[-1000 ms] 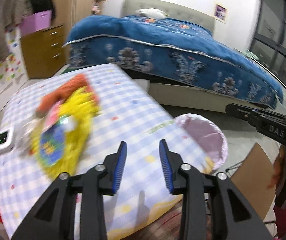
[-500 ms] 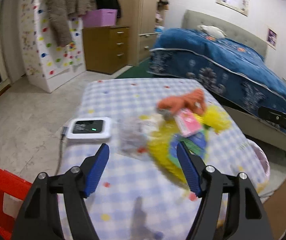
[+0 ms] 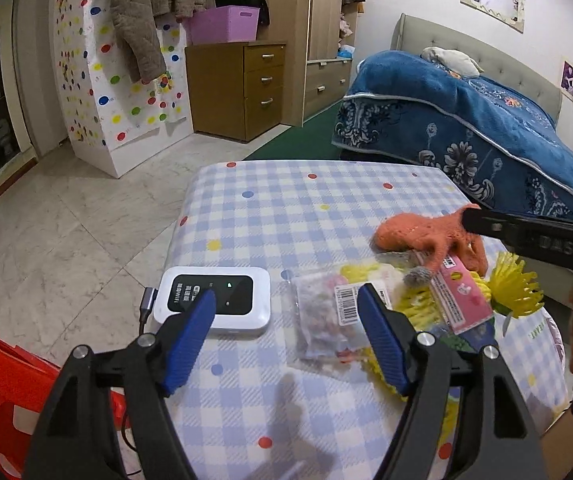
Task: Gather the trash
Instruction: 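Grasp the orange knit glove with the right gripper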
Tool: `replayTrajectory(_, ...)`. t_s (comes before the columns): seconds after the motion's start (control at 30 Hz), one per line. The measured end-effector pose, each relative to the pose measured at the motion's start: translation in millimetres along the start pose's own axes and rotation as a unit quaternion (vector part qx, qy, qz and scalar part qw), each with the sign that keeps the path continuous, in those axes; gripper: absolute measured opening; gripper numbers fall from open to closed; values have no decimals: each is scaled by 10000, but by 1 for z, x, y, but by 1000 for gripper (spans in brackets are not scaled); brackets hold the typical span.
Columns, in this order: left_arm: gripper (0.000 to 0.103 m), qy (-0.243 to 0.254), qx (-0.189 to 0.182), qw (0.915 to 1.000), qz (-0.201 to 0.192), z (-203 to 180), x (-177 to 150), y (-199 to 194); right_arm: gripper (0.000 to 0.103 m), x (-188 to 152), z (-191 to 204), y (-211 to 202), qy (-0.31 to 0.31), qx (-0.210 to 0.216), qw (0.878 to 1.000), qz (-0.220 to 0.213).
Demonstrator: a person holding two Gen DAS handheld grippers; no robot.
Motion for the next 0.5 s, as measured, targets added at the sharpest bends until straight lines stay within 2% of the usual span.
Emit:
replayTrajectory(0.1,71,-15,-67,10000,63,0,-6,4,62,1,-4,19,231,-115,9995,191)
replayTrajectory(0.17,71,-6,-130,9998,125,-1,-12,7,48,0,-7,25,329,-121,9990,259)
replayTrajectory(0.23,71,-10,-175,9997,180,-2,-18,7,26,-2,-7,23,368,-148,9989,247)
replayTrajectory(0.27,71,-27,-201,9996,208,-2,-21,7,19,-4,-7,19,374,-106,9990,214)
replayTrajectory(0.5,71,-61,-312,9992,261,1,-38,-8,15,-15,-8,-32,364,3,9992,-190)
Point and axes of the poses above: each gripper's, at about its wrist camera, not at the fingertips, and y roughly the way its jaws point, z to its left, x to its top, the point moved 1 cm from there along y, roughly the way its jaws point, and after that the axes turned 3 degrees about x, right-handed, at the moved point
